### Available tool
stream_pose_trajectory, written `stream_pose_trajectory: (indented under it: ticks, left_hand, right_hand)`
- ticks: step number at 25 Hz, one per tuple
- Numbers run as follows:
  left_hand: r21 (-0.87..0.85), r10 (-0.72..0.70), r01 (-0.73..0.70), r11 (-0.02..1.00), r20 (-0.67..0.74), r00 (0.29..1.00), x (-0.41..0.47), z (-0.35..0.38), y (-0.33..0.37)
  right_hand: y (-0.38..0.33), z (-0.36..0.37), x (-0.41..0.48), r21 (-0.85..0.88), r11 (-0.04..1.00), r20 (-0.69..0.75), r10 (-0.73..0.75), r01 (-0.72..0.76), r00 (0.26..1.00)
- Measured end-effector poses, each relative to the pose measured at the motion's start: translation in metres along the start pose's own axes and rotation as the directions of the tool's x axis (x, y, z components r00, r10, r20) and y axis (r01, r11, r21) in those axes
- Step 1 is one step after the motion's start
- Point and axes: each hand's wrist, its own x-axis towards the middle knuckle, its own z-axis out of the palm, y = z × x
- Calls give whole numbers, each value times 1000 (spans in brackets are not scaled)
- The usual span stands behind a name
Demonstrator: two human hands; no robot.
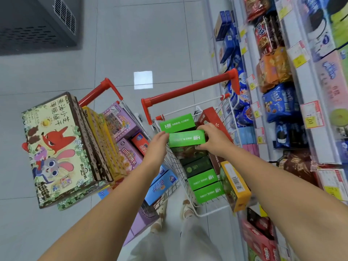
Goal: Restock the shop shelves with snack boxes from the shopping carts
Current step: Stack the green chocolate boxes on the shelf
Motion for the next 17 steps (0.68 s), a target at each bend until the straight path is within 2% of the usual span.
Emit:
stream_pose_trajectory:
  ticks: [3,6,9,11,12,13,15,16,17]
  left_hand:
    - [123,30,-47,991,140,990,-11,-8,2]
    - [156,24,-72,985,289,957,-18,-10,7]
    - [139,73,-122,983,315,946,-21,-14,12]
    - [104,98,-126,986,241,966,-25,-15,11]
    - [64,98,-112,992,188,977,-26,-15,9]
    - [16,90,-93,995,139,986,-26,-16,6]
    - [-48,54,-51,998,66,996,-22,-20,-1]
    - [-64,37,-35,997,44,998,-18,-23,-4]
    - [-86,25,-23,996,28,999,-16,-26,-5]
  right_hand:
    - [-7,-38,-23,331,941,71,54,-74,996]
    - [-22,-69,-39,608,782,209,7,-135,978]
    - [-28,-80,-37,701,693,286,-56,-169,957]
    - [-29,-75,-27,720,667,276,-22,-192,961]
    - [-30,-69,-19,718,669,235,29,-193,972]
    - [-29,-61,-9,675,717,156,94,-176,983]
    - [-25,-44,9,402,911,-49,123,-93,991]
    - [-23,-35,18,233,971,-85,73,-51,994]
    - [-20,-26,25,84,996,-64,28,-23,998]
